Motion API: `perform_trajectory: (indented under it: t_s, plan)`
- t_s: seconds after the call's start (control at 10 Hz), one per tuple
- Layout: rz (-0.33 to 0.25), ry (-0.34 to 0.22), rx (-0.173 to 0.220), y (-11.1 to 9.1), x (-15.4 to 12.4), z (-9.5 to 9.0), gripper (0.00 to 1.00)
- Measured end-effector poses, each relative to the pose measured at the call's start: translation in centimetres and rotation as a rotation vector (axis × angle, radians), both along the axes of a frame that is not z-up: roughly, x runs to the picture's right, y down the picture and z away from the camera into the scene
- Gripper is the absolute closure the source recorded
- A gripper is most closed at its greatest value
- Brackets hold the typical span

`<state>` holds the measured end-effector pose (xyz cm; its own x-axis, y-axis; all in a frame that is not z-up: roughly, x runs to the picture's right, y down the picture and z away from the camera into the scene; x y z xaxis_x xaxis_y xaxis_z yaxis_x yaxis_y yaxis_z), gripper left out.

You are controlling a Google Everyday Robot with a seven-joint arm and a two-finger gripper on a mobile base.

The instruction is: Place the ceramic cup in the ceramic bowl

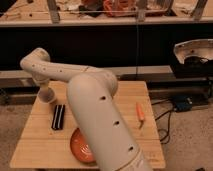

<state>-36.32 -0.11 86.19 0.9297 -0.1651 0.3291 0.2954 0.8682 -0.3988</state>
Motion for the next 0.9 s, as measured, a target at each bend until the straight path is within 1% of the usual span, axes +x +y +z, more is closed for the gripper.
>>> perform_trajectory:
  t_s: [0.2, 0.3, 0.6, 0.7, 0.9]
  plan:
    - [0.004, 0.004, 0.005, -0.3, 0.9, -1.0, 0.97]
    - [0.008, 0.01, 0.008, -0.7, 2.0, -1.6, 0.97]
    - [0.01, 0.011, 0.009, -0.4, 2.0, -2.8, 0.97]
    - [0.015, 0.018, 0.009, -0.5, 2.9, -3.2, 0.97]
    - [0.022, 0.033, 0.013, -1.0, 4.6, -3.3, 0.97]
